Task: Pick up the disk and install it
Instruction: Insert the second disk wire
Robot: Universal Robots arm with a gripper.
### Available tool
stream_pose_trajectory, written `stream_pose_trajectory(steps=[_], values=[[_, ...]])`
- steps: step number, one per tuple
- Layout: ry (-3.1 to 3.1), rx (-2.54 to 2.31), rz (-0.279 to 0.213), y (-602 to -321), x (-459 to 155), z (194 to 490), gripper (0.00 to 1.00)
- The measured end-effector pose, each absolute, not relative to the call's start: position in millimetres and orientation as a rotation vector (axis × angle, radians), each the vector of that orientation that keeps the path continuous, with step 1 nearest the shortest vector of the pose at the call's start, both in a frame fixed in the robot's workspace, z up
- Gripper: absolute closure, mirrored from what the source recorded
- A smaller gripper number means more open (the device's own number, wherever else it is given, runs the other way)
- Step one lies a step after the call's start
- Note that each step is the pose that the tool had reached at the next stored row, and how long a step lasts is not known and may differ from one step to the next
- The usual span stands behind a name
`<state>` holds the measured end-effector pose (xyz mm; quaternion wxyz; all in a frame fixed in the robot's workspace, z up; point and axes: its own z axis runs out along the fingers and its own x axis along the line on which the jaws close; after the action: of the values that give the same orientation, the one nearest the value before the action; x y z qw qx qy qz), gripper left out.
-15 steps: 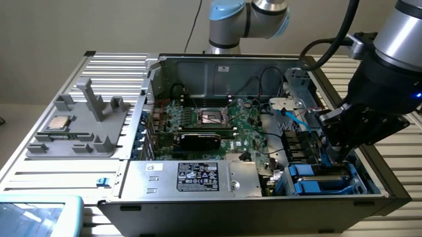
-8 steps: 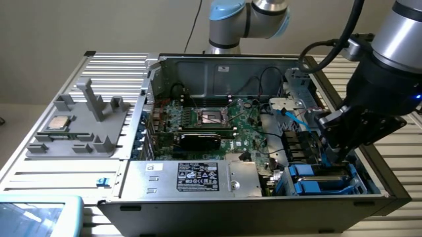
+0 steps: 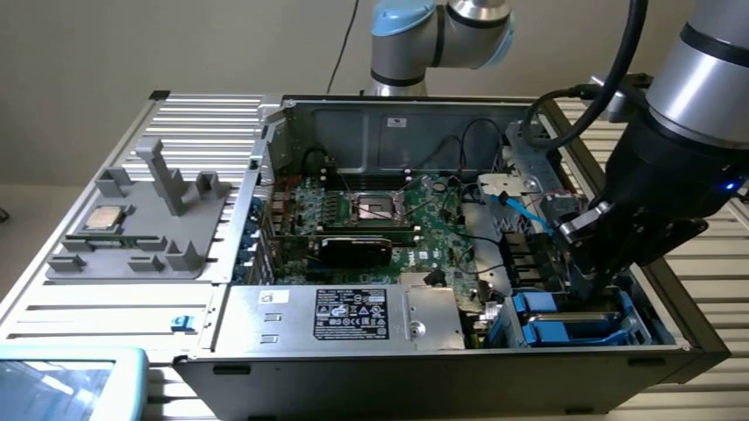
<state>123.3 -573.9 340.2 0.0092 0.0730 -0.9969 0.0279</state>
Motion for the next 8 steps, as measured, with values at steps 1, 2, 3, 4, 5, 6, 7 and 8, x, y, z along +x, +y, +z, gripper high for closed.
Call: stream_pose_trajectory(steps=[1, 2, 3, 4, 5, 6, 7, 8], values=[[-3.113, 0.232, 0.086, -574.2, 123.2, 338.7, 0.89], [-3.113, 0.235, 0.084, -574.3, 123.1, 337.4, 0.89], [-3.113, 0.237, 0.082, -574.5, 123.1, 335.9, 0.89], [-3.113, 0.240, 0.080, -574.5, 123.1, 334.5, 0.89], [-3.113, 0.243, 0.078, -574.6, 123.1, 332.5, 0.89], [-3.113, 0.245, 0.077, -574.4, 123.1, 331.3, 0.89], [-3.113, 0.247, 0.077, -574.1, 123.1, 330.7, 0.89], [-3.113, 0.249, 0.079, -573.9, 123.1, 330.6, 0.89]])
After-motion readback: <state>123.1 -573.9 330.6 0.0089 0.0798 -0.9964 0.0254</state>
